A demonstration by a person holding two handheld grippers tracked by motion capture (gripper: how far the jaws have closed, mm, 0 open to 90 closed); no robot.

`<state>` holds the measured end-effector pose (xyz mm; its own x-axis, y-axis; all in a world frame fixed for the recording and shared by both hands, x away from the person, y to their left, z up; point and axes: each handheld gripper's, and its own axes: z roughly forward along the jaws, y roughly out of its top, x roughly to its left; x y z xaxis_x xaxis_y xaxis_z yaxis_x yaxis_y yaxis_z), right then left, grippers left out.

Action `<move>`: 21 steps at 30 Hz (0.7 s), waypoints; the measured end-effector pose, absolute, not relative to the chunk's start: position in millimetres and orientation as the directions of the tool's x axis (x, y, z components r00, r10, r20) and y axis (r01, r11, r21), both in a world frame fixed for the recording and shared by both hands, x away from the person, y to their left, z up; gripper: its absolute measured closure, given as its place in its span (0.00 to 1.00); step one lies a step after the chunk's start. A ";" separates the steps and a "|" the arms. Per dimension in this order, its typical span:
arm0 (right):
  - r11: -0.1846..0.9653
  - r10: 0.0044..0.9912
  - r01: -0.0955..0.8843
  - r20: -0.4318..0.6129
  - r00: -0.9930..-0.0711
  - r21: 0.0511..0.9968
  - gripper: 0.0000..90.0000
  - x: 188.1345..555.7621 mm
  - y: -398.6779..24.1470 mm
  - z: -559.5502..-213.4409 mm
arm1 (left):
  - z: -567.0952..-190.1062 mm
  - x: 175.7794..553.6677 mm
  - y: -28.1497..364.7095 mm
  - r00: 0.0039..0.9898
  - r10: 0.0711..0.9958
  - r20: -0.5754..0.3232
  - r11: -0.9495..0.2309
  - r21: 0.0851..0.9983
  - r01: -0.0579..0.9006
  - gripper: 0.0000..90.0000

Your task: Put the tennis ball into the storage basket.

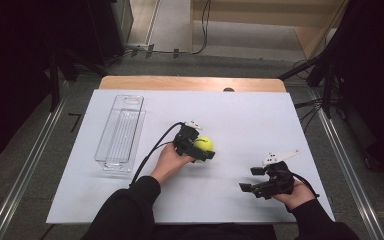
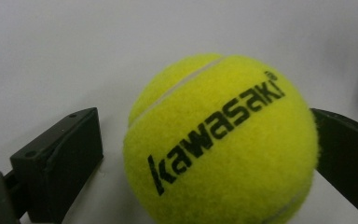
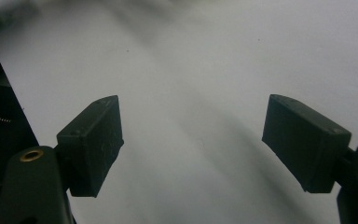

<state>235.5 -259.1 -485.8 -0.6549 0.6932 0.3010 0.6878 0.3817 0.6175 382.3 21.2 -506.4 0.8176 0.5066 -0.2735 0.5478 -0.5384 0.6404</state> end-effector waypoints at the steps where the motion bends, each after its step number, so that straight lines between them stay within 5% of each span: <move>1: 0.382 0.692 0.686 0.300 -0.656 0.619 0.20 235.6 -259.1 -485.9 | -506.4 381.9 21.2 0.819 0.508 -0.267 -0.539 0.643 0.544 0.01; 21: 0.385 0.691 0.685 0.298 -0.658 0.619 0.20 235.5 -258.7 -486.1 | -507.7 374.8 22.4 0.839 0.520 -0.163 -0.570 0.665 0.482 0.13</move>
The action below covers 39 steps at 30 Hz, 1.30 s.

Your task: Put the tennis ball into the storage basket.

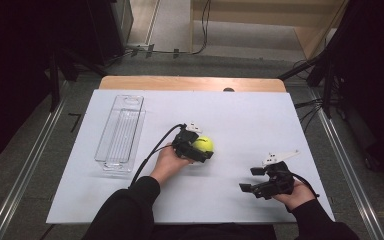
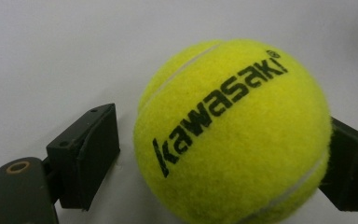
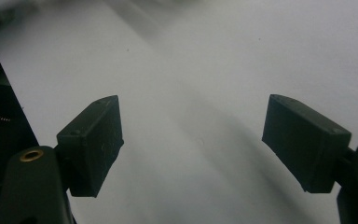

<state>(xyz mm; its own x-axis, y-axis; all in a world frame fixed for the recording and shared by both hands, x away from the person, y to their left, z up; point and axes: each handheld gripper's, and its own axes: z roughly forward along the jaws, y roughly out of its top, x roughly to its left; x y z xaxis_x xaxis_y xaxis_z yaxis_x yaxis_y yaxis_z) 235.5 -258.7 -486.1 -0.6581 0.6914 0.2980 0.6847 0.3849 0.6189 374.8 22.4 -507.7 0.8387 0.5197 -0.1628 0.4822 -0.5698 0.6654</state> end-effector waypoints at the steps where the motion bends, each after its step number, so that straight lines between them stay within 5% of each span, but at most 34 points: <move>1: 0.384 0.692 0.685 0.298 -0.658 0.619 0.20 235.5 -258.7 -486.1 | -507.7 374.5 22.2 0.838 0.521 -0.161 -0.570 0.665 0.483 0.13; 8: 0.384 0.692 0.684 0.298 -0.658 0.620 0.20 235.4 -258.7 -486.2 | -507.5 374.4 22.8 0.841 0.514 -0.172 -0.564 0.671 0.481 0.17; 11: 0.385 0.692 0.684 0.297 -0.658 0.620 0.20 235.4 -258.7 -486.2 | -507.2 373.1 22.2 0.849 0.493 -0.189 -0.561 0.677 0.476 0.29; 39: 0.393 0.687 0.682 0.296 -0.664 0.617 0.20 235.3 -257.9 -486.5 | -506.0 373.7 22.2 0.845 0.496 -0.199 -0.560 0.671 0.486 0.30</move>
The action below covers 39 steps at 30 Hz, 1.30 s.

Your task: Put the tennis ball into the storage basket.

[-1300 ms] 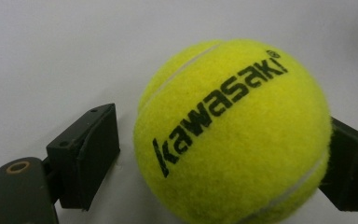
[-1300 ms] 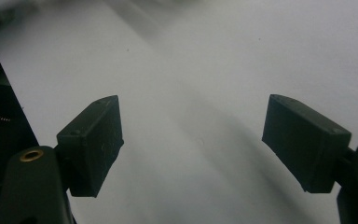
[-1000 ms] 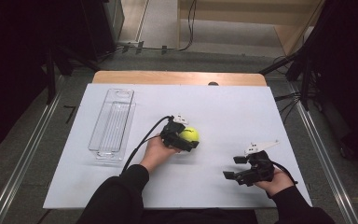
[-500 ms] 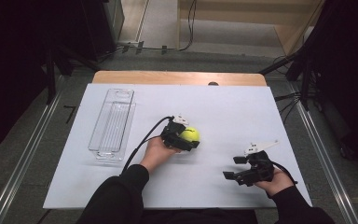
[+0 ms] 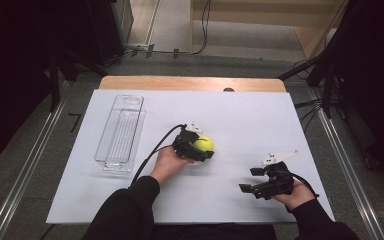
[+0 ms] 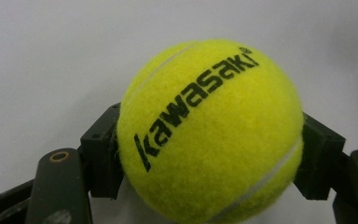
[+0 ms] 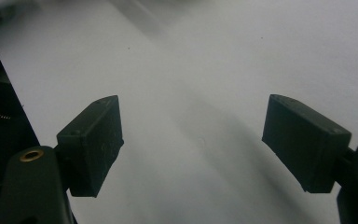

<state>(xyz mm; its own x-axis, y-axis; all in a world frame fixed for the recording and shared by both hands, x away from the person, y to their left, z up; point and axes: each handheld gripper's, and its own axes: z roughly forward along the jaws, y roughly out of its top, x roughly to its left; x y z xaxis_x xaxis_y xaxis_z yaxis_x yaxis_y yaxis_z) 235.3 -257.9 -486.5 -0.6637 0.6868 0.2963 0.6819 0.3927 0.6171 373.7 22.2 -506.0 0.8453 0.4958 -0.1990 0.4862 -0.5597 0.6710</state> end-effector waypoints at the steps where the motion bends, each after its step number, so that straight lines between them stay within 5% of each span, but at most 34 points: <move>1: 0.392 0.686 0.682 0.297 -0.664 0.617 0.20 235.4 -257.9 -486.6 | -505.8 373.7 22.0 0.844 0.498 -0.201 -0.558 0.670 0.489 0.30; 39: 0.396 0.685 0.682 0.297 -0.666 0.614 0.20 235.4 -257.4 -487.0 | -456.7 371.5 30.8 0.846 0.487 -0.219 -0.561 0.664 0.495 0.30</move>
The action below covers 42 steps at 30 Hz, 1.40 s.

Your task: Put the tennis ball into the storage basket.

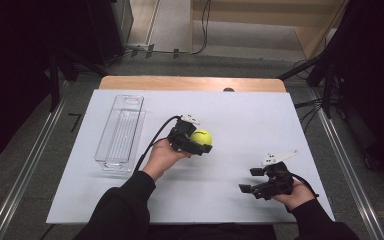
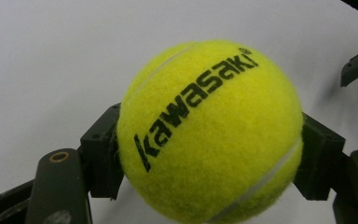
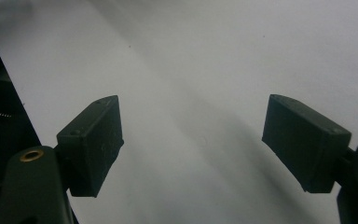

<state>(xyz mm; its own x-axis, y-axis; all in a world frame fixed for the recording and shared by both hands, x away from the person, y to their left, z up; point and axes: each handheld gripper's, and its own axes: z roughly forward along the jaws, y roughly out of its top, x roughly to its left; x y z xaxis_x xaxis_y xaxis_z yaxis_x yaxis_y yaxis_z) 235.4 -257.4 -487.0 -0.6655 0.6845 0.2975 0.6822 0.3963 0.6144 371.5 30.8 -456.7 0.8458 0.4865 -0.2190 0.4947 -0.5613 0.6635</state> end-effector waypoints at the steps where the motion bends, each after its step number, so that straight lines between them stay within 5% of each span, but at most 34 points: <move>1: 0.396 0.685 0.682 0.297 -0.666 0.614 0.20 235.4 -257.5 -487.1 | -455.0 371.3 31.1 0.849 0.482 -0.215 -0.564 0.666 0.489 0.30; 42: 0.396 0.684 0.680 0.296 -0.667 0.617 0.20 235.3 -257.9 -486.8 | -414.9 363.7 38.2 0.858 0.444 -0.257 -0.559 0.669 0.490 0.30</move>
